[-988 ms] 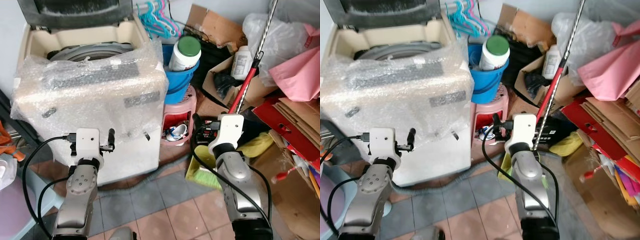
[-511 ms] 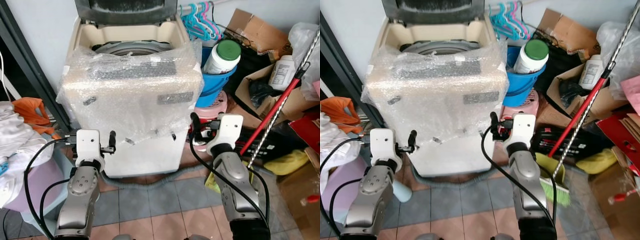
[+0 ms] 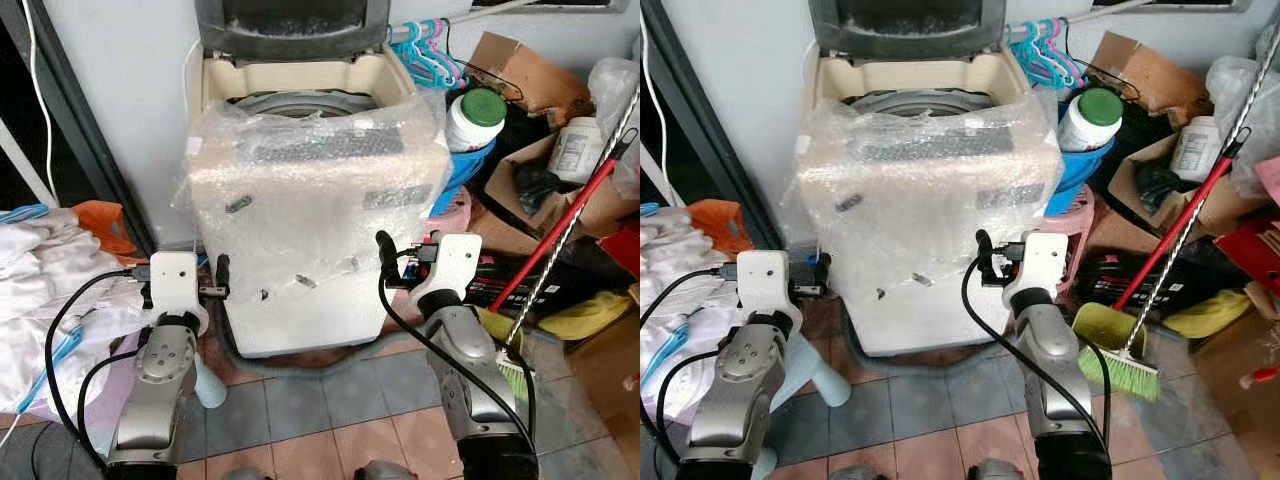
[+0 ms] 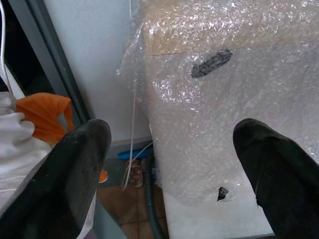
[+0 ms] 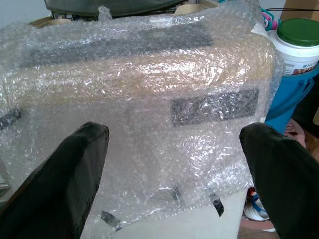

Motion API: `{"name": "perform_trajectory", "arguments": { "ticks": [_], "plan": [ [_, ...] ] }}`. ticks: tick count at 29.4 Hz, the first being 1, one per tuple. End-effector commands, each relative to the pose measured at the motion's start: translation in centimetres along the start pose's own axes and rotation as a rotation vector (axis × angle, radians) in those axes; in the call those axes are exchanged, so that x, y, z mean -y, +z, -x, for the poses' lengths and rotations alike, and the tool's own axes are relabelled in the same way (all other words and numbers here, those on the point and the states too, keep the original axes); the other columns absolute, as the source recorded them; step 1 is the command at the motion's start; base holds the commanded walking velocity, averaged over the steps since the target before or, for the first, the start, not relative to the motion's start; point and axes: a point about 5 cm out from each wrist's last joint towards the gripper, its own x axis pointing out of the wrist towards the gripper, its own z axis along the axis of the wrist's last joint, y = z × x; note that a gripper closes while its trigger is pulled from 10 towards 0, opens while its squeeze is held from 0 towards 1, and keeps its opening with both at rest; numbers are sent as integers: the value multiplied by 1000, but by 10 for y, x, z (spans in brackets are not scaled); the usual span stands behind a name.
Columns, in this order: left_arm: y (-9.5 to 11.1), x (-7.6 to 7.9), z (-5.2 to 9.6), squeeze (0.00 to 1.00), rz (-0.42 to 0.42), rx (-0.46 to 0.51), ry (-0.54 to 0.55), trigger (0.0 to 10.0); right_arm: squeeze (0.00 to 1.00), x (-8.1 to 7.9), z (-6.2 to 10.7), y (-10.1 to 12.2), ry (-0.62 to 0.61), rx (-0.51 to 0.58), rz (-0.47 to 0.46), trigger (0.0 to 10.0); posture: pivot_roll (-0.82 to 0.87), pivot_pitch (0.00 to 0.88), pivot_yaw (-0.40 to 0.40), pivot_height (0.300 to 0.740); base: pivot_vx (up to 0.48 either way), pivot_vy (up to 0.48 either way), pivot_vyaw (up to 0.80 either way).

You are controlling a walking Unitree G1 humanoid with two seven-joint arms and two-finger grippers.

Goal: Clothes washing

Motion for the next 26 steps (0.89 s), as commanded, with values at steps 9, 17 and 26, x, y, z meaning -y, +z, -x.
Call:
{"name": "perform_trajectory", "arguments": {
  "ticks": [9, 17, 26],
  "plan": [
    [7, 4, -3, 0, -54, 45, 24, 10000, 0, -3, -2, -1, -14, 3, 20, 10000, -47, 0, 0, 740, 0, 0, 0],
    [9, 6, -4, 0, -27, 51, 25, 10000, 0, -8, 0, 2, 102, 19, 35, 10000, -46, 0, -1, 740, 0, 0, 448],
    [7, 6, -4, 0, -13, 39, 33, 10000, 0, -6, -2, 3, 116, 21, 32, 10000, -43, 0, -7, 740, 0, 0, 788]
  ]
}}
